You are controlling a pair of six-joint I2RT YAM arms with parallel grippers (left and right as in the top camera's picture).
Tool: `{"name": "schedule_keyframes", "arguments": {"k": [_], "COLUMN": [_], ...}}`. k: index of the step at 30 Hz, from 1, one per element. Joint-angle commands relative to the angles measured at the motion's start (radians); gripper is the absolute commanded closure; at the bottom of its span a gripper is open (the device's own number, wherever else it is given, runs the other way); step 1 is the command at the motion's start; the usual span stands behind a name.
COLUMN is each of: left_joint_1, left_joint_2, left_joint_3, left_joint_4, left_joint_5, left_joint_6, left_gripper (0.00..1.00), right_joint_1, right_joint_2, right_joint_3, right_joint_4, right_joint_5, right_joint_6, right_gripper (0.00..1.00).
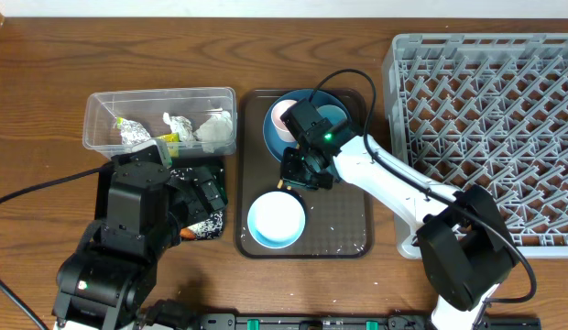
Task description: Sort waste into correct bins and load items into the dishwasher rack
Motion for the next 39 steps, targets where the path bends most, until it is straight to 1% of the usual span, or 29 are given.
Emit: {"name": "schedule_keyframes", "arguments": {"k": [1, 6, 8, 10, 13, 16, 18, 25, 33, 39], "left_joint_1": [0.004, 0.004, 0.004, 0.004, 0.004, 0.004, 0.004, 0.004, 0.004, 0.004], "left_joint_2": [-0.003, -0.003, -0.003, -0.003, -0.003, -0.003, -0.003, -0.003, -0.003, -0.003], "left_joint_3": [0.018, 0.018, 0.018, 0.018, 0.018, 0.018, 0.018, 0.018, 0.018, 0.018], "left_joint_4": [-0.001, -0.001, -0.001, -0.001, -0.001, -0.001, -0.001, -0.001, -0.001, -0.001], "left_joint_5": [-0.017, -0.017, -0.017, -0.017, -0.017, -0.017, -0.017, -0.017, -0.017, -0.017], "left_joint_6": [0.011, 0.011, 0.011, 0.011, 0.011, 0.011, 0.011, 0.011, 0.011, 0.011], "left_gripper": [0.0, 0.0, 0.0, 0.0, 0.0, 0.0, 0.0, 0.0, 0.0, 0.0], "right_joint_1": [0.005, 0.003, -0.006, -0.019, -0.043, -0.065, -0.072, -0.076, -0.083, -0.099], "right_joint_2": [-0.01, -0.01, -0.011, -0.012, -0.018, -0.027, -0.029, -0.029, -0.029, -0.029], "right_joint_3": [0.004, 0.004, 0.004, 0.004, 0.004, 0.004, 0.004, 0.004, 0.004, 0.004], "right_joint_4": [-0.014, -0.036, -0.048, -0.063, -0.096, -0.109, -0.106, -0.105, -0.093, -0.089], "right_joint_5": [0.019, 0.029, 0.029, 0.028, 0.028, 0.012, -0.01, -0.009, -0.005, -0.005], "right_joint_6": [0.011, 0.01, 0.003, 0.002, -0.003, -0.052, -0.09, -0.126, -0.133, -0.134], "right_gripper": [0.85, 0.86, 0.9, 0.91, 0.9, 0.88, 0.86, 0.79, 0.78, 0.83]}}
